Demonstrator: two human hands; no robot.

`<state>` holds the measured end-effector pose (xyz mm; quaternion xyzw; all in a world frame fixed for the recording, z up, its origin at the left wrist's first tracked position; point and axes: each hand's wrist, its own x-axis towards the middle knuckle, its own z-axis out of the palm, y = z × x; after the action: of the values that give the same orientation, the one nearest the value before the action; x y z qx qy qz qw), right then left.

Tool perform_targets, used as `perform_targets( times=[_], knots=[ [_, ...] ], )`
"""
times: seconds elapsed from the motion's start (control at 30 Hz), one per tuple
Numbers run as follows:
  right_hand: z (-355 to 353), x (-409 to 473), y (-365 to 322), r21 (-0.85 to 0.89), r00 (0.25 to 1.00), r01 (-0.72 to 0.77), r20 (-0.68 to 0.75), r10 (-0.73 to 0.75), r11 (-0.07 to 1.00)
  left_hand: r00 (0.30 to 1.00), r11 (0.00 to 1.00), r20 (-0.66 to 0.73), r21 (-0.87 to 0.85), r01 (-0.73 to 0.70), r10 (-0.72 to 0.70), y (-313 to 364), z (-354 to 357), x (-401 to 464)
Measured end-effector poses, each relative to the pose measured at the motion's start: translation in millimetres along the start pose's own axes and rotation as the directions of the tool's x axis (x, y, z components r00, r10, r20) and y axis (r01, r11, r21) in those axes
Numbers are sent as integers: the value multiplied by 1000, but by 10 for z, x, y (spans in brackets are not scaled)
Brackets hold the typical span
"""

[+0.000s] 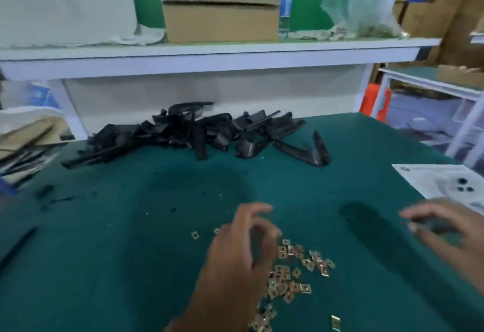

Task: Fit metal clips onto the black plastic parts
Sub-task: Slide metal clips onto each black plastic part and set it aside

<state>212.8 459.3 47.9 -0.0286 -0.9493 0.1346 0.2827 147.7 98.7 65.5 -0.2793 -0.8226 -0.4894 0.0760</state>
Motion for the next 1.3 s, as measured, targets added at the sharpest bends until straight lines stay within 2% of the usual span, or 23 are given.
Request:
perform_targets(
  times=[0.03,0.13,0.2,0.27,0.33,0.43,0.53,0.7,0.8,0.83,0.9,0.97,1.1,1.17,1.2,1.3],
  knots=[
    [29,272,-212,161,997,-76,0,77,984,995,998,-87,49,43,-38,-224,-144,32],
    [520,1021,-323,272,992,-122,62,109,954,925,982,-351,60,180,-148,-723,-413,2],
    [917,1439,-287,259,970,-228,140,197,939,838,975,-501,-60,215,-216,-989,-508,-26],
    [1208,1834,-242,277,934,-347,186,304,896,782,953,-546,-201,225,-300,-1122,-542,-1],
    [1476,2092,-121,215,887,-447,235,398,868,777,932,-524,-278,231,-349,-1183,-532,21],
    [1732,2275,5,57,827,-520,283,485,853,777,919,-509,-324,225,-370,-1227,-513,39],
    [1857,2247,78,-67,854,-471,215,474,879,772,922,-522,-320,216,-362,-1256,-514,42],
    [1710,2068,-22,29,933,-358,50,356,933,768,922,-518,-283,263,-377,-1276,-504,42],
    [1469,1879,-408,141,954,-275,-87,288,951,764,927,-530,-280,250,-367,-1258,-506,44],
    [1380,1775,-606,208,960,-239,-92,263,948,764,929,-537,-284,236,-358,-1247,-503,48],
    [1242,1526,-1034,425,975,-199,-1,220,883,762,933,-552,-301,197,-339,-1215,-496,48],
    [1174,1235,-1460,632,967,-255,172,188,731,752,927,-570,-344,148,-332,-1195,-486,37],
    [1186,840,-1999,738,864,-477,495,97,477,739,899,-589,-436,52,-328,-1184,-471,35],
    [1192,762,-2117,742,791,-571,611,-5,353,789,789,-466,-613,38,-400,-1154,-480,60],
    [1189,741,-2153,737,772,-587,634,-42,334,832,748,-386,-662,51,-399,-1138,-485,64],
    [1190,683,-2222,741,764,-585,640,-83,330,933,719,-169,-685,119,-316,-1124,-464,38]
  ],
)
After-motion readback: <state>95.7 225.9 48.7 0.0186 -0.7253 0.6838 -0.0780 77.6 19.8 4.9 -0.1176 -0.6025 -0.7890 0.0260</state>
